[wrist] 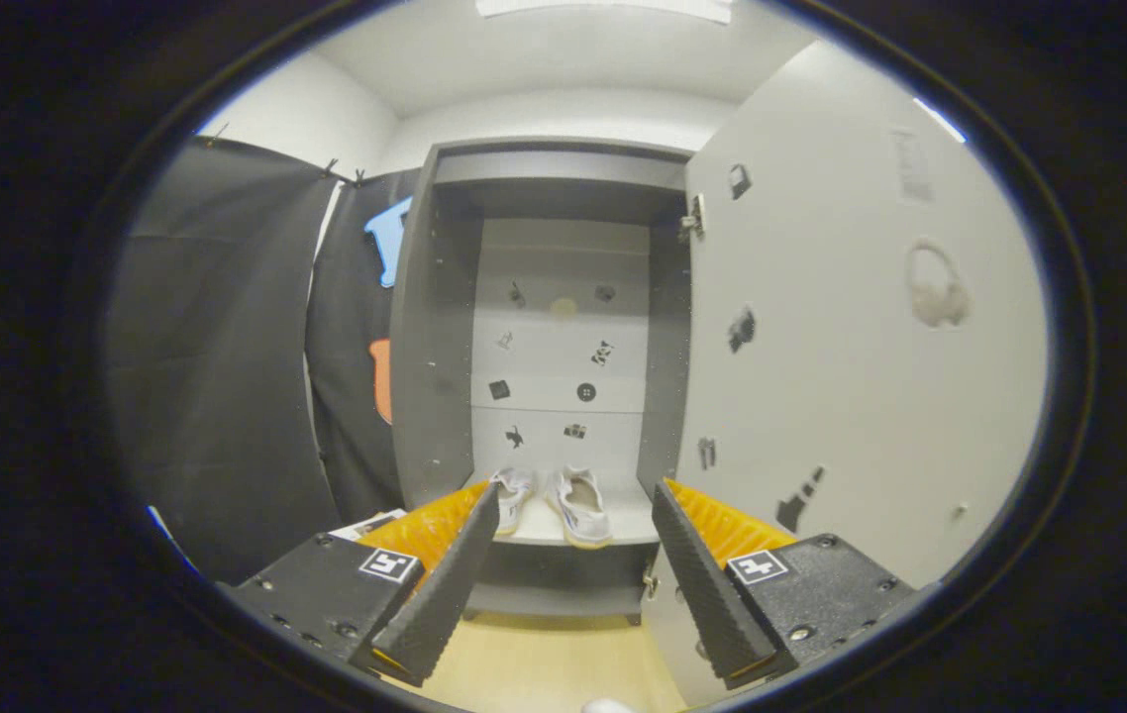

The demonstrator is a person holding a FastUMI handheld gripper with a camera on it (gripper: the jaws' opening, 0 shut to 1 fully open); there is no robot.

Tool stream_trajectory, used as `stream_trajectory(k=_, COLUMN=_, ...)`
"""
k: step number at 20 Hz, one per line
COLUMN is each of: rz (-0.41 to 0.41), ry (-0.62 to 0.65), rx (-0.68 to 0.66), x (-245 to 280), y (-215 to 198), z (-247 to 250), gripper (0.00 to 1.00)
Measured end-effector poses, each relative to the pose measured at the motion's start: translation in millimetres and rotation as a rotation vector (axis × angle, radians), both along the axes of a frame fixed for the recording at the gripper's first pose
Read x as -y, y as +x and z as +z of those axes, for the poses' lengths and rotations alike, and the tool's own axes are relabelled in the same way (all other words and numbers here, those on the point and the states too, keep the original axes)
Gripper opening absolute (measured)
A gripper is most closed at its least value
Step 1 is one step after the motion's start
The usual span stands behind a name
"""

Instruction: Open the shoe cabinet door, grab the shoes and put them into the shoe cabinet, then close the shoe cabinet door.

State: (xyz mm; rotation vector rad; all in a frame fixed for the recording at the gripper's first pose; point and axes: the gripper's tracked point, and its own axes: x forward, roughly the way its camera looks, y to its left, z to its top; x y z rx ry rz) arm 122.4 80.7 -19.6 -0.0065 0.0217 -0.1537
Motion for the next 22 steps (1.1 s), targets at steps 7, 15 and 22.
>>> stream_trajectory(k=7, rz=-0.054, ry=-0.005, rx=0.009, x=42, y=-118, z=2, gripper=0.99)
stream_trajectory(k=15, rz=-0.193, ry=0.002, rx=0.024, x=147, y=-199, z=6, gripper=0.99)
stream_trajectory(k=22, rz=-0.210, ry=0.019, rx=-0.002, x=240, y=-178, z=-3, gripper=0.99)
